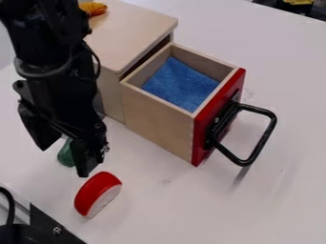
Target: Close the drawer
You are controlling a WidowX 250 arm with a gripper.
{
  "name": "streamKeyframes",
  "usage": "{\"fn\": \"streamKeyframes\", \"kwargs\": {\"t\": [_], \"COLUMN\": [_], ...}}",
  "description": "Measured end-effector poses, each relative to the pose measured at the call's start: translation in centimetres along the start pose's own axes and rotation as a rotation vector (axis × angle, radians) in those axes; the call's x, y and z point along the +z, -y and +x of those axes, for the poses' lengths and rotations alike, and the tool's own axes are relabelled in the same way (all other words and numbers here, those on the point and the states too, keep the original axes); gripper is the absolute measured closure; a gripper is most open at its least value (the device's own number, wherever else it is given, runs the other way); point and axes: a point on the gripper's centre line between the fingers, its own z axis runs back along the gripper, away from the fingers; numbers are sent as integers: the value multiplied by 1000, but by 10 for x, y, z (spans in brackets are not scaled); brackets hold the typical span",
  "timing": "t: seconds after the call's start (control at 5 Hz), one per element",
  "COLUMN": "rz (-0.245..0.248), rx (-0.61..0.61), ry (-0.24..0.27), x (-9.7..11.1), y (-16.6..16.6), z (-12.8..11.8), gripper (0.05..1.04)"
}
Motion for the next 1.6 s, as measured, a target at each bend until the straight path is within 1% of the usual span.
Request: {"fn": "streamKeyframes", "kwargs": {"t": [0.2, 0.4, 0.6, 0.8, 1.0, 1.2, 1.4, 1.6], "rz": [-3, -13, -26, 0, 11, 11, 41, 64], "rx": [-4, -38, -129, -210, -226, -227, -205, -170], "ry": [-13, -16, -18, -8, 22, 46, 42, 57], "x": [-3, -10, -17, -26, -30, -31, -38, -37], "y": [1, 43, 89, 140, 180, 197, 193, 178], "z": [-3, 27, 62, 105, 132, 150, 161, 172], "gripper": [85, 85, 85, 85, 85, 85, 85, 85]}}
